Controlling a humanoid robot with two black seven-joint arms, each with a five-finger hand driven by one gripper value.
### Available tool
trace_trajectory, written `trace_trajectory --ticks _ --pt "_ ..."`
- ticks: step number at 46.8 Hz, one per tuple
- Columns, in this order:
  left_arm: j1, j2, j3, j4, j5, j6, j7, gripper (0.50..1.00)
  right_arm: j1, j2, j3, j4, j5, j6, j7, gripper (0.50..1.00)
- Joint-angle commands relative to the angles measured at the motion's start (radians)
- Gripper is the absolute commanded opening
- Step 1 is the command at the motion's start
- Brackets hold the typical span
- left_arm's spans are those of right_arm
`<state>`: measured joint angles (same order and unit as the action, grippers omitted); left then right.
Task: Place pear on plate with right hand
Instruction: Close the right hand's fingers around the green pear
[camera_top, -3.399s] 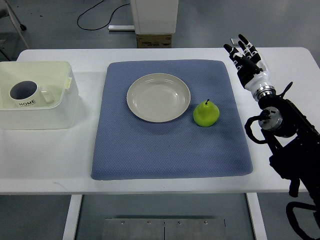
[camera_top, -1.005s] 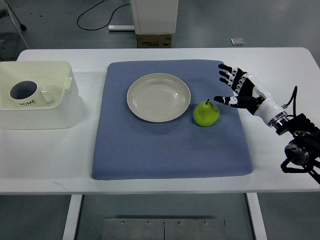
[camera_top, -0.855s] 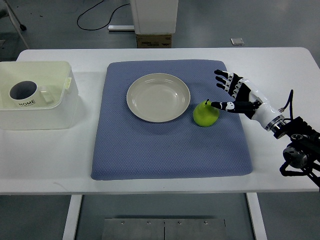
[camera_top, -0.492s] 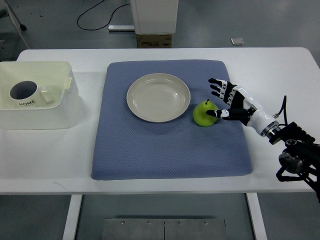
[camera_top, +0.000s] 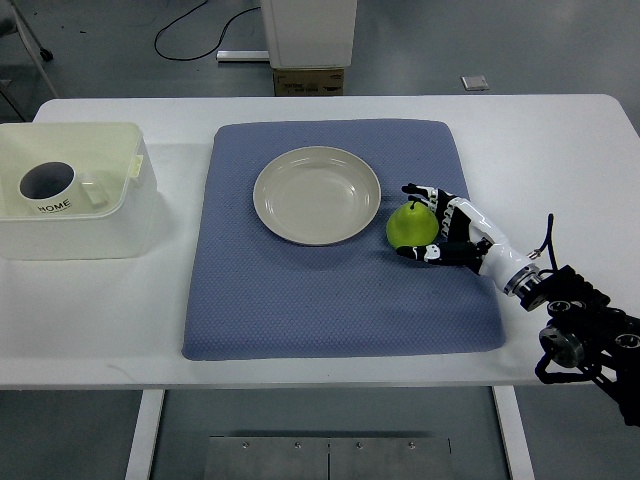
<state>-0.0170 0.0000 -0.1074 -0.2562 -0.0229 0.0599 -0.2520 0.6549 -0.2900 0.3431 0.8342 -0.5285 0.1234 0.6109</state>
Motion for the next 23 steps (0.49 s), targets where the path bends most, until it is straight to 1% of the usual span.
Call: trace_trajectory --ticks 1,7,9,12,13,14,15,16,17,18,23 --pt "0.000 0.000 0.000 0.000 0.000 0.000 0.000 1.000 -0.001 0.006 -0.012 -0.004 0.001 -0.016 0.000 1.000" --pt "0.000 0.000 0.000 0.000 0.000 0.000 0.000 1.000 -0.006 0.011 -0.021 -0.007 -0.001 -0.048 0.000 0.989" --pt "0.000 0.000 0.000 0.000 0.000 0.000 0.000 1.000 -0.006 0.015 -0.021 -0.012 -0.001 -0.057 0.000 0.964" --pt "0.000 0.000 0.000 0.000 0.000 0.000 0.000 1.000 -0.008 0.022 -0.023 -0.017 -0.004 -0.067 0.000 0.881" --pt "0.000 0.000 0.000 0.000 0.000 0.000 0.000 1.000 -0.008 0.023 -0.023 -0.017 -0.004 -0.070 0.000 0.841" --pt "0.000 0.000 0.000 0.000 0.000 0.000 0.000 1.000 -0.008 0.025 -0.023 -0.017 -0.004 -0.070 0.000 0.781" --pt "0.000 0.000 0.000 0.000 0.000 0.000 0.000 1.000 -0.008 0.026 -0.023 -0.017 -0.004 -0.070 0.000 0.701" --pt "0.000 0.000 0.000 0.000 0.000 0.000 0.000 1.000 -0.008 0.026 -0.023 -0.017 -0.004 -0.070 0.000 0.615" --pt "0.000 0.000 0.000 0.000 0.000 0.000 0.000 1.000 -0.008 0.026 -0.023 -0.018 -0.004 -0.071 0.000 0.515" --pt "0.000 0.000 0.000 0.000 0.000 0.000 0.000 1.000 -0.008 0.026 -0.023 -0.018 -0.004 -0.071 0.000 0.500" --pt "0.000 0.000 0.000 0.000 0.000 0.000 0.000 1.000 -0.005 0.028 -0.019 -0.018 -0.002 -0.077 0.000 0.500"
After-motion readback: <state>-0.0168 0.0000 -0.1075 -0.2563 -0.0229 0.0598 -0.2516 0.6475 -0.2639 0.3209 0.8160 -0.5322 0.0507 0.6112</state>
